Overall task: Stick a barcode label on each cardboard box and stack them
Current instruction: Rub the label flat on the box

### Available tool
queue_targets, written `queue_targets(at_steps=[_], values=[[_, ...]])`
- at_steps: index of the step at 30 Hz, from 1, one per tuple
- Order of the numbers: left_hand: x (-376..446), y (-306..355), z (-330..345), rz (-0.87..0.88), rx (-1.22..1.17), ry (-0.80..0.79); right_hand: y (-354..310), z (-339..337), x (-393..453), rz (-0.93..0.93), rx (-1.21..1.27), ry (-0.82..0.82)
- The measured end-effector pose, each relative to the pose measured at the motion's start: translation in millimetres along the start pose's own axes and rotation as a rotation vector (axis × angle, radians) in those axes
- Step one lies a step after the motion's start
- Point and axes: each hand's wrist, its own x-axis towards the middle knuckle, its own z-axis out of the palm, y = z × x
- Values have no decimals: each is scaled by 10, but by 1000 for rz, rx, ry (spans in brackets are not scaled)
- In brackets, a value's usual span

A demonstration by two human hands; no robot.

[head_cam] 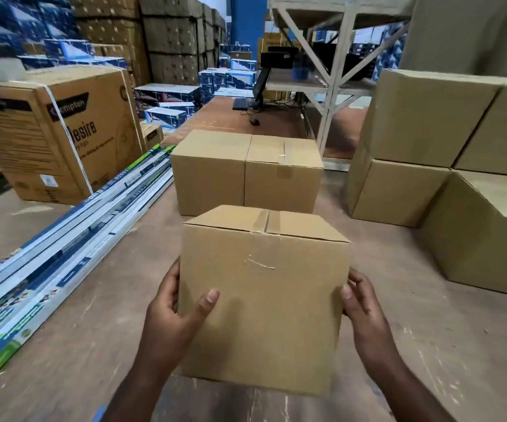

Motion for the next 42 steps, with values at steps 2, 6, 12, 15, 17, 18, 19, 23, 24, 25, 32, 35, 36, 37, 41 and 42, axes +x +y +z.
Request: queue_targets(at_steps=[2,6,12,15,17,18,19,23,24,25,32,35,36,37,41,42], values=[[51,-32,-86,0,33,82,32,114,45,-12,-43,-77],[162,-282,-341,-25,41,157,149,338,200,-68,-267,-271],[426,-331,-504,-144,92,181,199,852,649,-49,-345,-379],[730,-284,-578,-275,119,235,233,1149,864,-64,-400,-397],[954,-270,-616,-424,80,220,273,1274,977,-61,-440,-400],[1052,-263,-628,-470,67,207,274,1324,1036,-56,-457,-391],[1143,-266,-641,-499,74,204,255,1371,1092,-52,-474,-379],[1472,-342,-631,-486,110,246,140,1540,1285,-123,-578,-358],[1544,-363,-626,-484,115,261,132,1581,1332,-134,-630,-352],[1611,-380,-626,-495,119,272,137,1624,1391,-138,-671,-344],[1995,-440,-597,-510,144,295,135,1772,1728,-113,-725,-310],[2123,-497,-591,-539,151,279,131,1810,1798,-113,-793,-301],[2155,-503,-590,-554,151,265,137,1819,1822,-116,-817,-307],[2181,-503,-597,-571,153,249,142,1828,1845,-120,-844,-315],[2280,-523,-604,-598,171,225,159,1816,1941,-125,-927,-349],[2295,-526,-611,-600,171,230,156,1823,1951,-118,-934,-351]])
